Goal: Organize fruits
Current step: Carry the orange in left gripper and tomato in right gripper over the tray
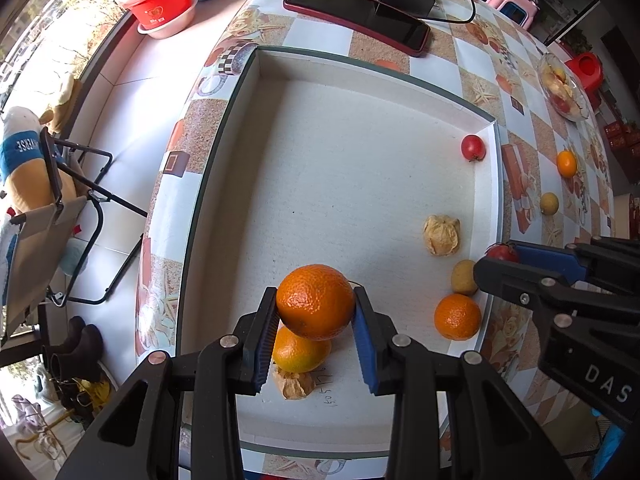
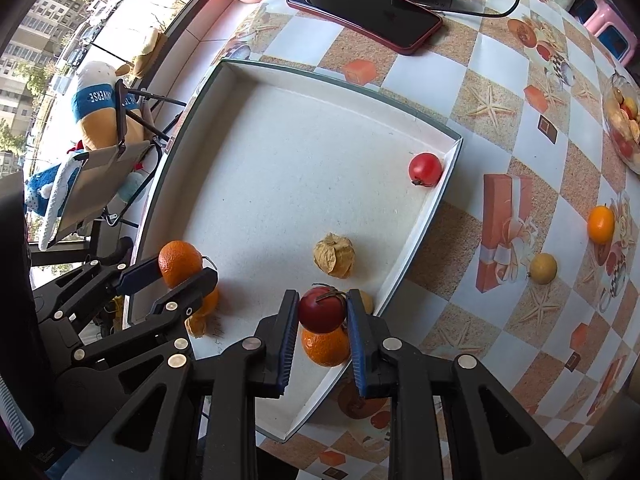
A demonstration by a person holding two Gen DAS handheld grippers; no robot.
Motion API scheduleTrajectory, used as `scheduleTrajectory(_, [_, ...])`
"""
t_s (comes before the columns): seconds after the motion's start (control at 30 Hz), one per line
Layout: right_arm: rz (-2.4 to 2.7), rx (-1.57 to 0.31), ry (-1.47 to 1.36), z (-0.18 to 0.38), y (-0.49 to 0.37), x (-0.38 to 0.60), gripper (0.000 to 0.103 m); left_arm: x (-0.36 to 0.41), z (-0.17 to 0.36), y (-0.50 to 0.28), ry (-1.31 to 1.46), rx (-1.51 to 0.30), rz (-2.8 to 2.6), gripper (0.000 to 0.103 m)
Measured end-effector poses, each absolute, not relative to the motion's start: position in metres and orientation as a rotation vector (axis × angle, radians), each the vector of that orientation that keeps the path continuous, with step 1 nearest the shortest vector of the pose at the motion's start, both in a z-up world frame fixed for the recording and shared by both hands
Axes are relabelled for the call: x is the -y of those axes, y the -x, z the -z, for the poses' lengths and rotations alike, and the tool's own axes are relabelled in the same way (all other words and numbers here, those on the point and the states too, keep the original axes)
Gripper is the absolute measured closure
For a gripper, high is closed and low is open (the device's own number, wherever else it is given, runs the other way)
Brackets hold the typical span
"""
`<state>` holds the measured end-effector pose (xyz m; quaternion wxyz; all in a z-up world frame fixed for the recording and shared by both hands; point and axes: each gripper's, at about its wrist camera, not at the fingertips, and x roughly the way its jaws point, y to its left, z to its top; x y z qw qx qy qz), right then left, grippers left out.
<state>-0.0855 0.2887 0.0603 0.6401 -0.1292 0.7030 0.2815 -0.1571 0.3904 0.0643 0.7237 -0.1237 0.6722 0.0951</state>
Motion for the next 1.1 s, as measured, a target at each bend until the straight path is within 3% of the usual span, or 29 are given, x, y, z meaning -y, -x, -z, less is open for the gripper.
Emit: scheduleTrajectory(1.1, [-0.583,-1.679,0.246,-0.038,0.064,-0.305,0.078,-0.394,-0.037,0.14,0.274,-1.522,-0.204,0.064])
